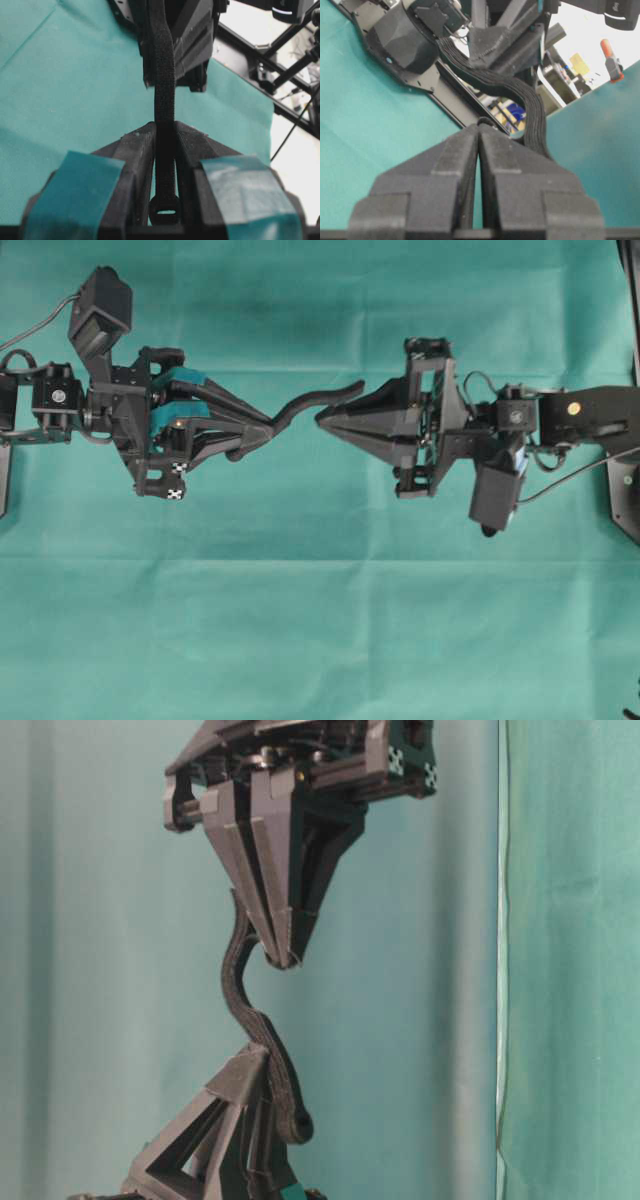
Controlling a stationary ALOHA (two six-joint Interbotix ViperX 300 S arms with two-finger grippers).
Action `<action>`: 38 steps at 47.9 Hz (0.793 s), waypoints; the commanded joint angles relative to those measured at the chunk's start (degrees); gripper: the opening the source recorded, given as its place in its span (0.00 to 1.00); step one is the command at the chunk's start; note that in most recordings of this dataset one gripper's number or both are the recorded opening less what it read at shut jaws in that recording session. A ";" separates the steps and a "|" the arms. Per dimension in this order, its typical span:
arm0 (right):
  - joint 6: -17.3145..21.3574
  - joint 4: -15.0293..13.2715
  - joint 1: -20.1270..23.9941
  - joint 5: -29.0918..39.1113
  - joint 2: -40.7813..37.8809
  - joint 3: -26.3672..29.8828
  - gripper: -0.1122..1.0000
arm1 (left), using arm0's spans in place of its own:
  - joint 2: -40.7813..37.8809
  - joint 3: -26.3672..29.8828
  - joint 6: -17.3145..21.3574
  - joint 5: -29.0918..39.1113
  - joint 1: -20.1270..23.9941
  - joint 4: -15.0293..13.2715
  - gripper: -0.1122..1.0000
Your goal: Peel off the Velcro with your right arm.
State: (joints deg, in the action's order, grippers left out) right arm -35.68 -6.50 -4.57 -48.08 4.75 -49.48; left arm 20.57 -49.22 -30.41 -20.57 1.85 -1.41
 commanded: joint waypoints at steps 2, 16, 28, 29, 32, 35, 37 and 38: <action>0.09 0.00 0.62 -0.62 -0.09 1.85 0.01 | 0.35 1.14 0.09 -0.79 0.35 -0.09 0.19; 0.09 0.00 1.32 -0.18 -1.85 3.43 0.01 | 0.35 1.14 0.09 -0.97 0.44 -0.09 0.19; 0.09 0.00 1.67 0.62 -3.16 4.92 0.01 | 0.35 1.23 0.09 -0.97 0.44 -0.09 0.19; 0.09 0.00 1.76 0.88 -3.25 5.19 0.01 | 0.35 1.23 0.09 -0.88 0.44 -0.09 0.19; 0.09 0.00 1.93 1.41 -3.69 5.54 0.01 | 0.26 1.23 0.09 -0.97 0.44 -0.09 0.19; 0.09 0.00 2.11 2.29 -3.96 5.98 0.01 | 0.35 1.23 0.09 -0.97 0.53 -0.09 0.19; 0.09 0.00 2.20 2.81 -4.13 6.24 0.01 | 0.35 1.23 0.09 -0.97 0.44 -0.09 0.19; 0.09 0.00 2.20 2.99 -4.22 6.33 0.01 | 0.35 1.14 0.09 -0.97 0.44 -0.09 0.19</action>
State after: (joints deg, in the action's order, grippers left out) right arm -35.68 -6.50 -2.64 -45.53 0.09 -44.65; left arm 20.57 -49.22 -30.41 -20.92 2.11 -1.41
